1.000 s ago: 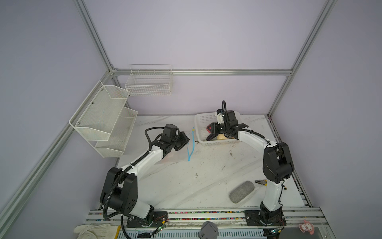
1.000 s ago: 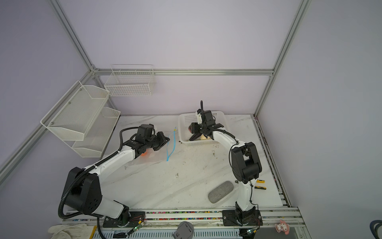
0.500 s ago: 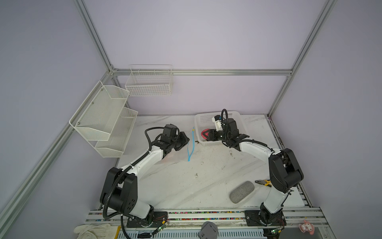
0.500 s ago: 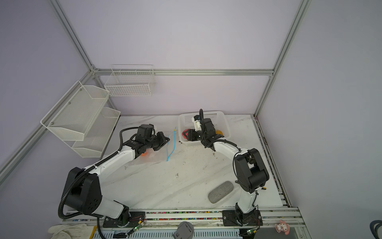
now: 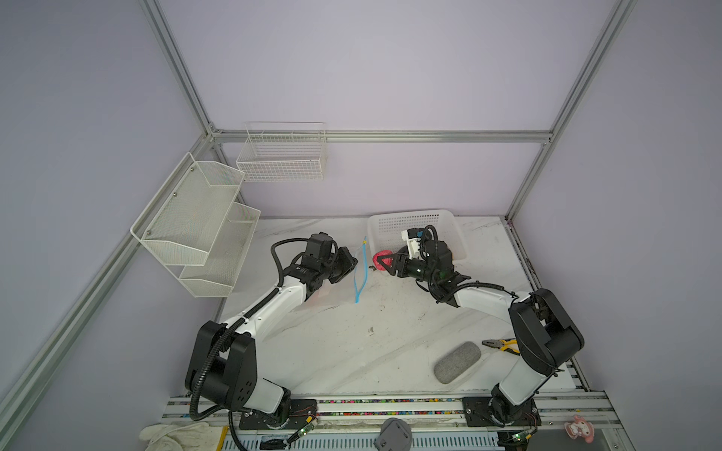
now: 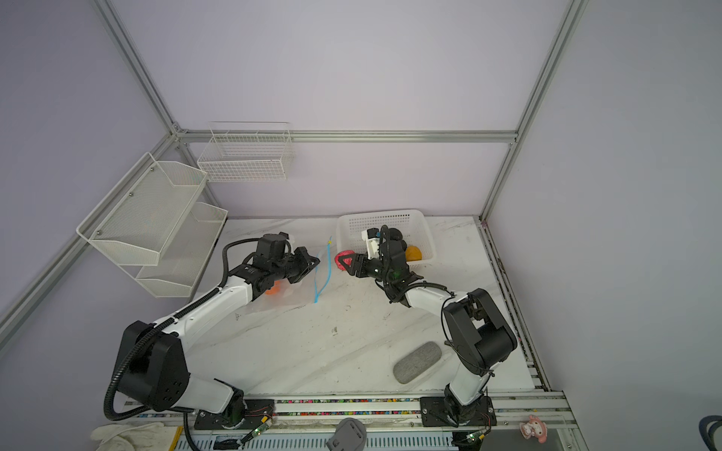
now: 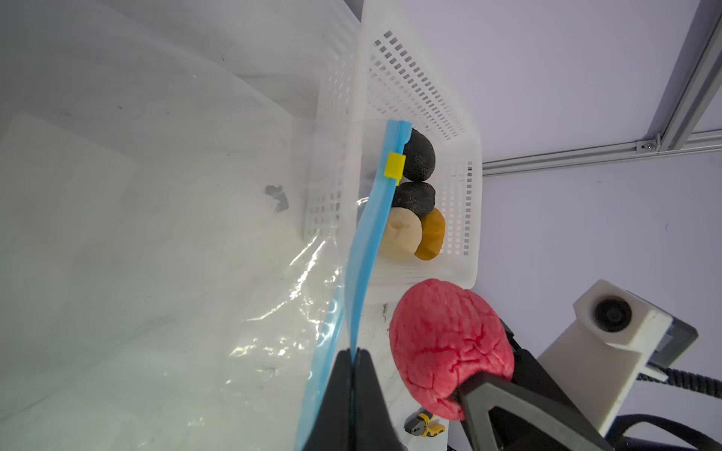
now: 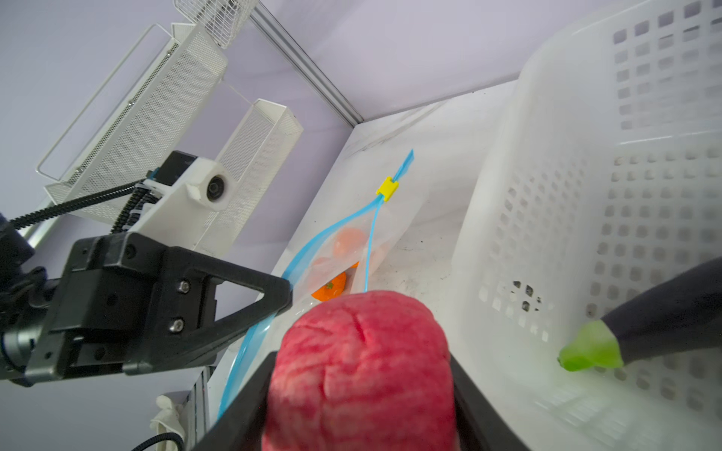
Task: Place the food in the zip-top bag and seal the zipper
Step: 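Lower the pink dough ball with the right gripper into the open bag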
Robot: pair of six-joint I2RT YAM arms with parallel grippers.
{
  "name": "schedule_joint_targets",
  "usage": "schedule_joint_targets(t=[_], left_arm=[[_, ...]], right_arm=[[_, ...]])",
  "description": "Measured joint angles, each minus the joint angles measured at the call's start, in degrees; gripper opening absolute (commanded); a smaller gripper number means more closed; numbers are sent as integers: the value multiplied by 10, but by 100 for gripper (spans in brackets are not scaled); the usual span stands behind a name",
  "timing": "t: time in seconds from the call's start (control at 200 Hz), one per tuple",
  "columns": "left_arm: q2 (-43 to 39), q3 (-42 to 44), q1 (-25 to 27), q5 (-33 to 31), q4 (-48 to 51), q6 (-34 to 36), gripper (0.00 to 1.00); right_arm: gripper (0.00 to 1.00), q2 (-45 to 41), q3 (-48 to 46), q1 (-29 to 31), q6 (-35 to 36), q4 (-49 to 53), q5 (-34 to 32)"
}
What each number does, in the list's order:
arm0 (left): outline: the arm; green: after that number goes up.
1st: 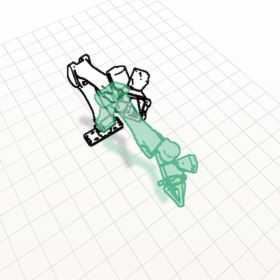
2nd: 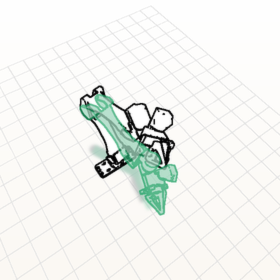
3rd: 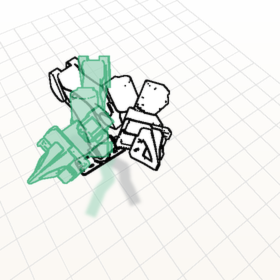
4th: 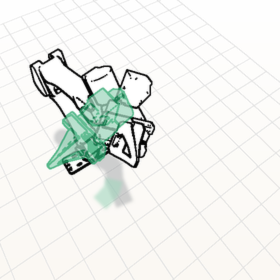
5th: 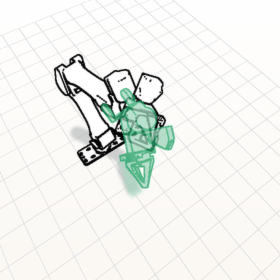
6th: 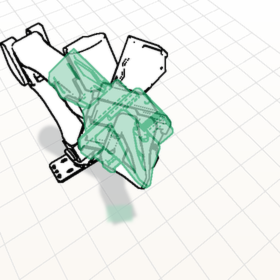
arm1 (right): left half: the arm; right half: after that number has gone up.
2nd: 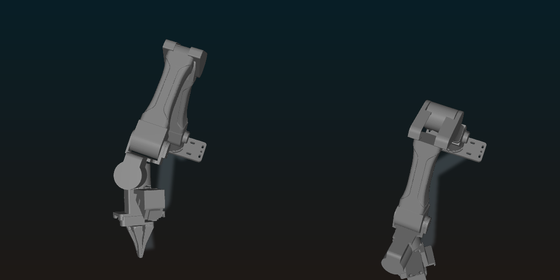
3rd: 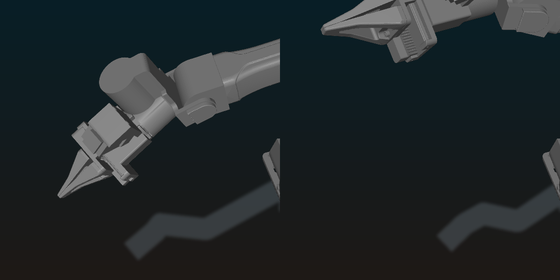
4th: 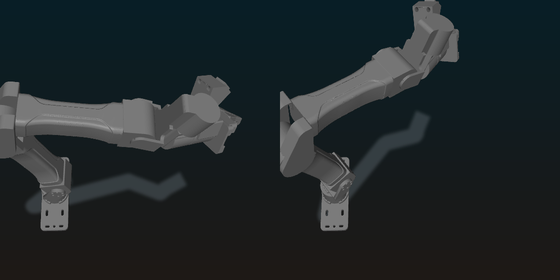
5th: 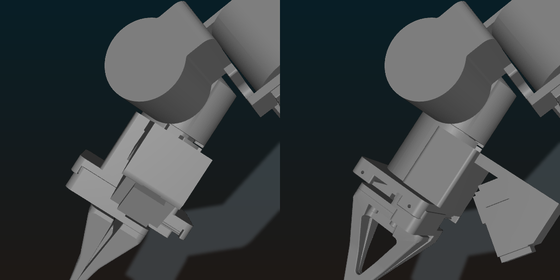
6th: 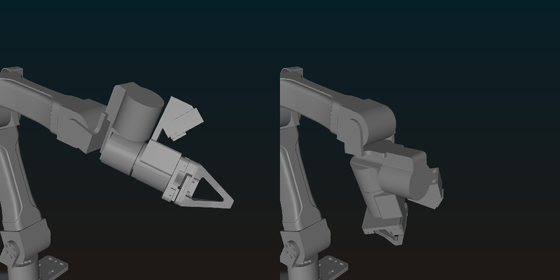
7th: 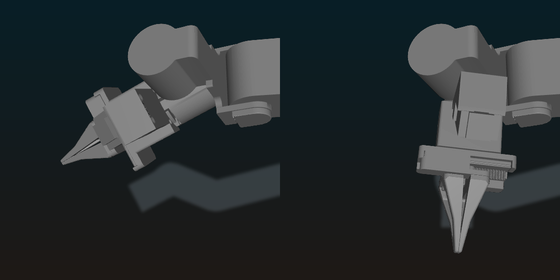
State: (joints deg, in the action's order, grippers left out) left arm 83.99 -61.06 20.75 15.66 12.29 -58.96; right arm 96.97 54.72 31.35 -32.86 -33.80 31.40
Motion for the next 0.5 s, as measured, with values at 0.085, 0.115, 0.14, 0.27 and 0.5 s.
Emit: schedule_joint_targets(t=[0.085,0.115,0.14,0.27,0.5], left_arm=[[0,0,0,0,0,0,0],[0,0,0,0,0,0,0],[0,0,0,0,0,0,0],[0,0,0,0,0,0,0],[0,0,0,0,0,0,0]], right_arm=[[40,3,0,8,-21,-26,10],[40,4,0,10,-27,-33,12],[40,5,0,12,-33,-42,14],[38,9,0,20,-63,-78,20],[36,37,0,27,-111,-135,24]])
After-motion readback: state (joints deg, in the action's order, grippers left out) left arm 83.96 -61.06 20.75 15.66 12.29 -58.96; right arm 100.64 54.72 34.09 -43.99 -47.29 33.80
